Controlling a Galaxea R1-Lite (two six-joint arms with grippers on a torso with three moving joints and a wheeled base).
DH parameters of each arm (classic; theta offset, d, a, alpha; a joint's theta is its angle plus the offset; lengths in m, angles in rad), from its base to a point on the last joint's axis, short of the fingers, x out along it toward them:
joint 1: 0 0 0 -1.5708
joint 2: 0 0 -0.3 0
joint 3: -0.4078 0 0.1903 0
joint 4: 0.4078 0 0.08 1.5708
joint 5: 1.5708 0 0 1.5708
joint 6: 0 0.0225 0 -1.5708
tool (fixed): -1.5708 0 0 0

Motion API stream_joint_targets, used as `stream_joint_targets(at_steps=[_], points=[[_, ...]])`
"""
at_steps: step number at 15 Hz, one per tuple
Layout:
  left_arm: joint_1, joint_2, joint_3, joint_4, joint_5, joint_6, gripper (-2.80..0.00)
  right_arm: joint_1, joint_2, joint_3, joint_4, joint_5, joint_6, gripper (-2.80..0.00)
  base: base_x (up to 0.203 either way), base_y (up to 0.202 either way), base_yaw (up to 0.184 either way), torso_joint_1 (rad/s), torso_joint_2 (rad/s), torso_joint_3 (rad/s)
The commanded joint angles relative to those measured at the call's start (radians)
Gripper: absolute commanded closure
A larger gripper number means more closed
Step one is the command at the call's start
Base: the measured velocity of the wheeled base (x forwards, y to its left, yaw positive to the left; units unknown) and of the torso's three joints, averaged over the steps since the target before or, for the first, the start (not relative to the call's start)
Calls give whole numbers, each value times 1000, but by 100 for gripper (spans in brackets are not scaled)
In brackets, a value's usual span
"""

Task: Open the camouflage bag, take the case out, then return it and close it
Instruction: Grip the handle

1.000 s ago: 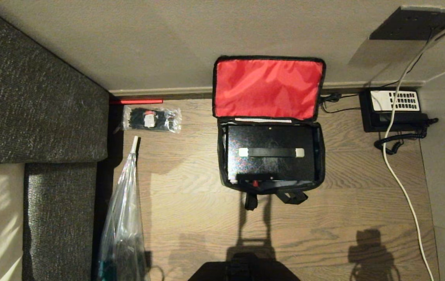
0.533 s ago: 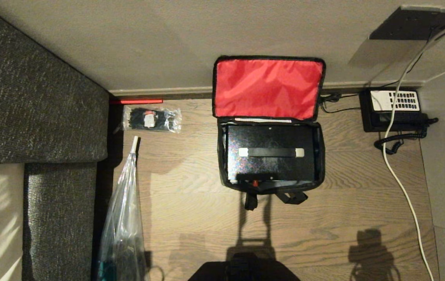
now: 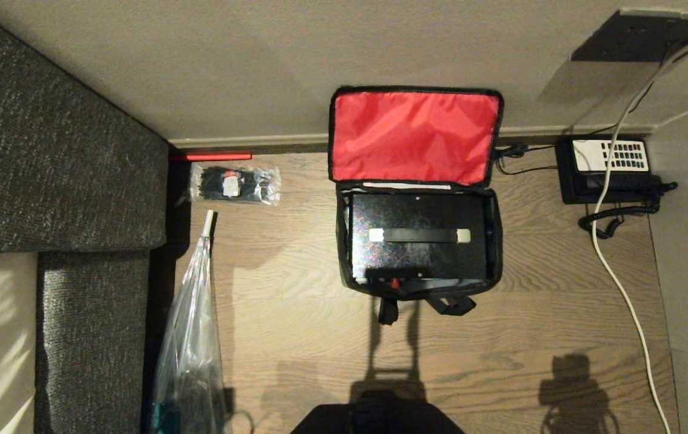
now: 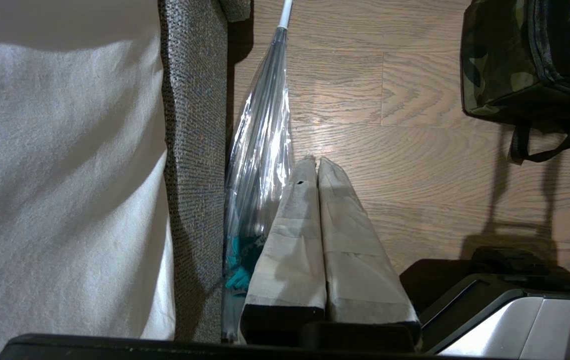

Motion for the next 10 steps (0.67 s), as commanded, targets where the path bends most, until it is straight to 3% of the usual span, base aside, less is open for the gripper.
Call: stream_joint_targets(at_steps=[1, 10], points=[[0, 0, 0, 0, 1, 0, 0, 0, -29, 5, 0, 0, 0, 0, 0, 0, 0, 0, 0, 0], [0, 0, 0, 0, 1, -2, 0, 0, -29, 5, 0, 0, 1, 0, 0, 0, 0, 0, 0, 0]])
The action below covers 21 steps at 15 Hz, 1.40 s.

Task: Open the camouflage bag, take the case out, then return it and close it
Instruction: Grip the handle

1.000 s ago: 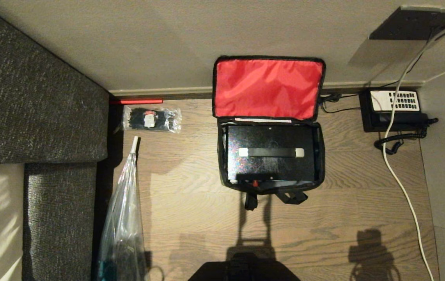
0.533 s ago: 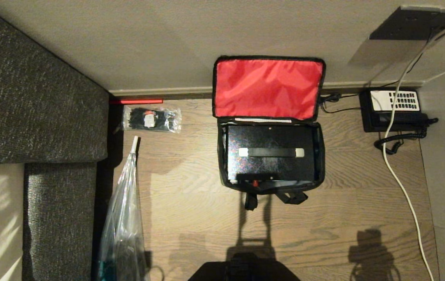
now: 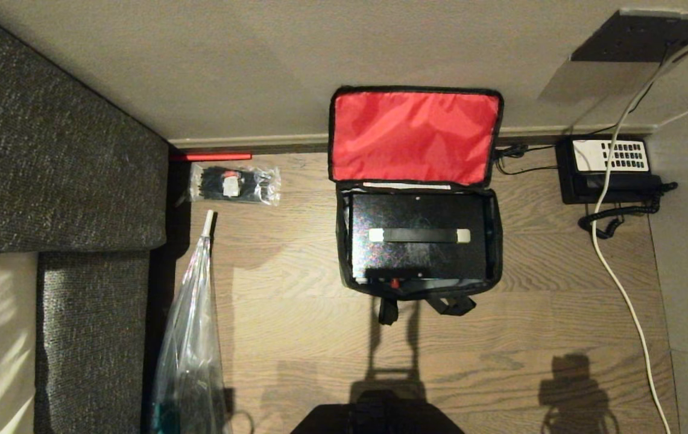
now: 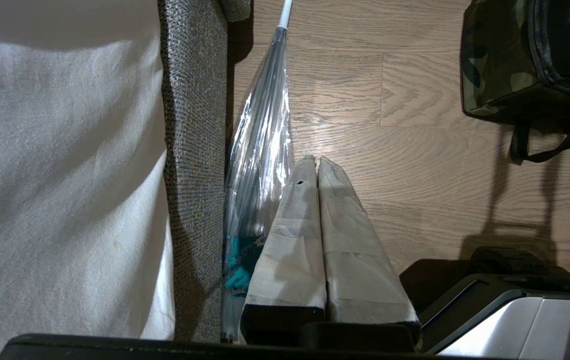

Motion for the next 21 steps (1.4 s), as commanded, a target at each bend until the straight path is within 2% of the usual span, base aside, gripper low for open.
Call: stream_joint_targets(at_steps=[1, 6, 10, 18, 21], points=[[0, 0, 0, 0, 1, -2, 0, 1, -29, 5, 0, 0, 1, 0, 0, 0, 0, 0, 0, 0], [0, 0, 0, 0, 1, -3, 0, 1, -29, 5, 0, 0, 1, 0, 0, 0, 0, 0, 0, 0], [0, 0, 0, 0, 1, 0, 0, 1, -29, 5, 0, 0, 1, 0, -139, 0, -1, 3, 1, 3], [0, 0, 0, 0, 1, 0, 0, 1, -29, 5, 0, 0, 1, 0, 0, 0, 0, 0, 0, 0], [0, 0, 0, 0, 1, 1, 0, 1, -29, 8, -5, 6, -36, 0, 0, 0, 0, 0, 0, 0]])
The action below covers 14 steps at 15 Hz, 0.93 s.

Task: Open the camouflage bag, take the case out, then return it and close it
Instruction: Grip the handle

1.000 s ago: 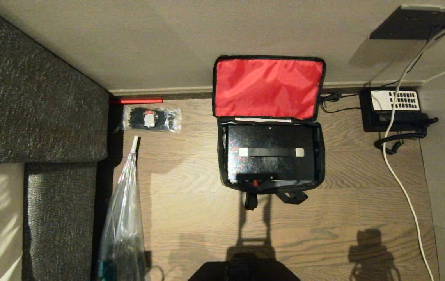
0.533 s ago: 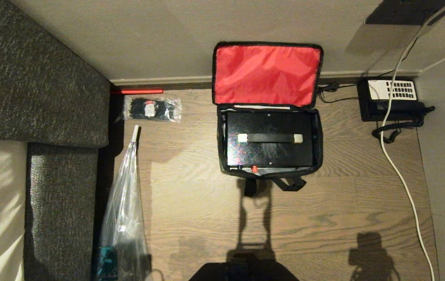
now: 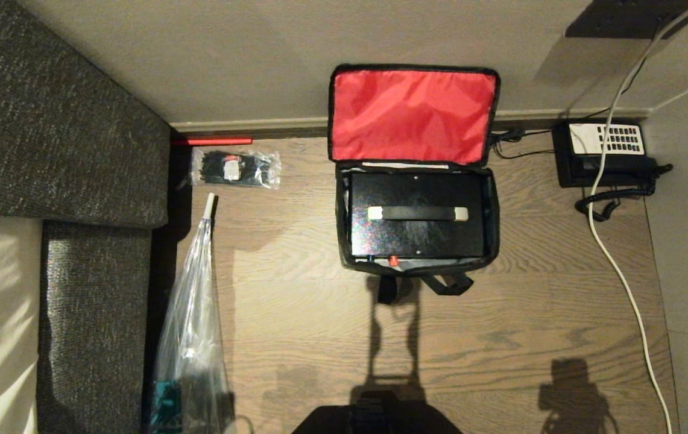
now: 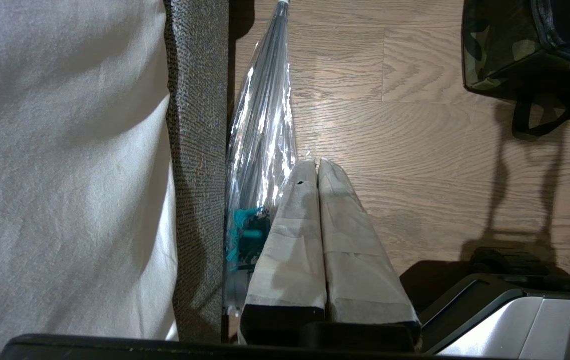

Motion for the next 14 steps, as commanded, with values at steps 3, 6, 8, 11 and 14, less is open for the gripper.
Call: stream_joint_targets(at_steps=[3, 6, 8, 11, 14], points=[[0, 0, 0, 0, 1, 0, 0, 0, -30, 11, -14, -1, -5, 0, 0, 0, 0, 0, 0, 0], [0, 0, 0, 0, 1, 0, 0, 0, -30, 11, -14, -1, -5, 0, 0, 0, 0, 0, 0, 0], [0, 0, 0, 0, 1, -1, 0, 0, -30, 11, -14, -1, -5, 0, 0, 0, 0, 0, 0, 0], [0, 0, 0, 0, 1, 2, 0, 0, -30, 11, -14, -1, -5, 0, 0, 0, 0, 0, 0, 0], [0, 0, 0, 0, 1, 0, 0, 0, -30, 11, -14, -1, -5, 0, 0, 0, 0, 0, 0, 0]])
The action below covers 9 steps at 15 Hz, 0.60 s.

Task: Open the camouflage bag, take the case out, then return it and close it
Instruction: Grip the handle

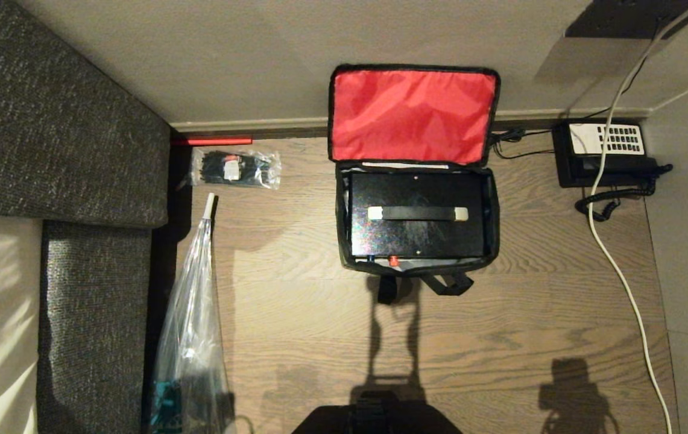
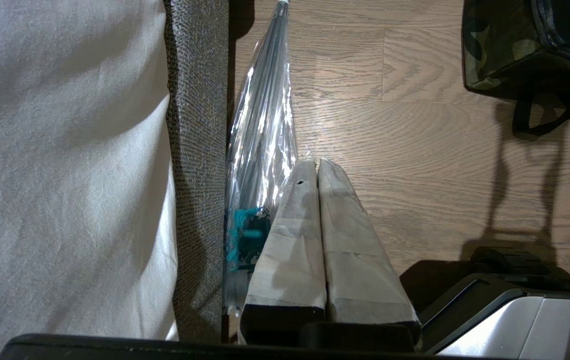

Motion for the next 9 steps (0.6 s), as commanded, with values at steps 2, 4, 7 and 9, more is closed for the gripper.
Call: stream_joint_targets(at_steps=[2, 4, 7, 9], points=[[0, 0, 0, 0, 0, -4, 0, 1, -31, 11, -1, 0, -1, 0, 0, 0, 0, 0, 0, 0], [0, 0, 0, 0, 0, -2, 0, 1, -31, 11, -1, 0, 0, 0, 0, 0, 0, 0, 0, 0], [0, 0, 0, 0, 0, 2, 0, 1, -31, 11, -2, 0, 0, 0, 0, 0, 0, 0, 0, 0], [0, 0, 0, 0, 0, -2, 0, 1, -31, 11, -2, 0, 0, 0, 0, 0, 0, 0, 0, 0]])
